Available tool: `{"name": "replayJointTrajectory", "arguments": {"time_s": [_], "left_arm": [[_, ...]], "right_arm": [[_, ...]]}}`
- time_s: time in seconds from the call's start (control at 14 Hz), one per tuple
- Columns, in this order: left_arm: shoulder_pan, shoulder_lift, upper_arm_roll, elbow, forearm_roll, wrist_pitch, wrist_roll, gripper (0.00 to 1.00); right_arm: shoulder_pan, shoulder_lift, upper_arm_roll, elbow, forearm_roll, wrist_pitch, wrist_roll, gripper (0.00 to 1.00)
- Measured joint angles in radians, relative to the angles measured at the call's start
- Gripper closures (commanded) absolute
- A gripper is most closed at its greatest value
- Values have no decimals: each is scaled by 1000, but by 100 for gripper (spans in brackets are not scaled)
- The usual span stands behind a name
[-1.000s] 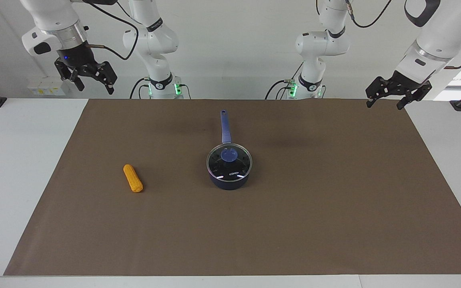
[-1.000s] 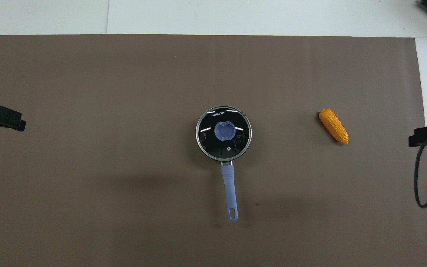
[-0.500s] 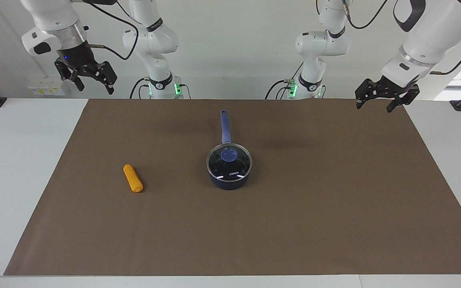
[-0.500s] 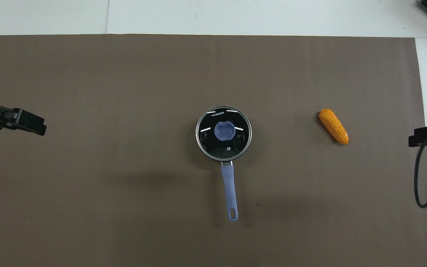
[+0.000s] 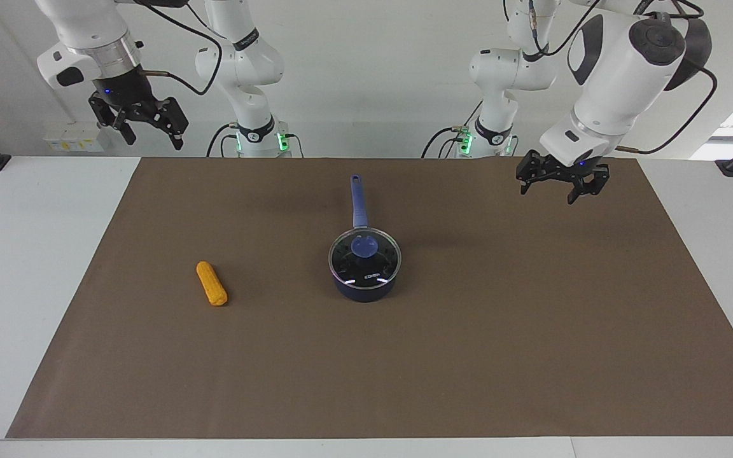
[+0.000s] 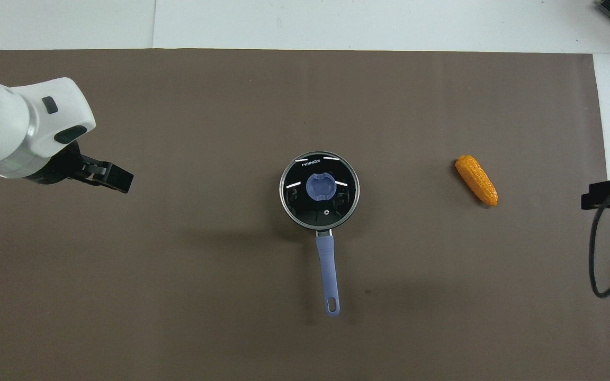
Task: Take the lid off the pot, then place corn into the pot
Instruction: 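Reach the left gripper to the lid knob while the right gripper reaches the corn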
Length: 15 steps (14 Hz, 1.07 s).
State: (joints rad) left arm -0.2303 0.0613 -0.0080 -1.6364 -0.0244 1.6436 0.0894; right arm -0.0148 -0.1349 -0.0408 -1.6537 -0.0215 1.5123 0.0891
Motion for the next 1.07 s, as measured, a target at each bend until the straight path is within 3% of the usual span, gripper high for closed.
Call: {"name": "replayJointTrajectory", "arguments": {"time_s": [0.64,1.07], "left_arm": [[-177,86,-3,-45,0,174,-223,0],[-317,203,-4,-12,0,272,-461,0]], "right_arm": [[5,43,2,-67,0,146,-113,0],[6,176,1,-81,0,350,-321,0]]}}
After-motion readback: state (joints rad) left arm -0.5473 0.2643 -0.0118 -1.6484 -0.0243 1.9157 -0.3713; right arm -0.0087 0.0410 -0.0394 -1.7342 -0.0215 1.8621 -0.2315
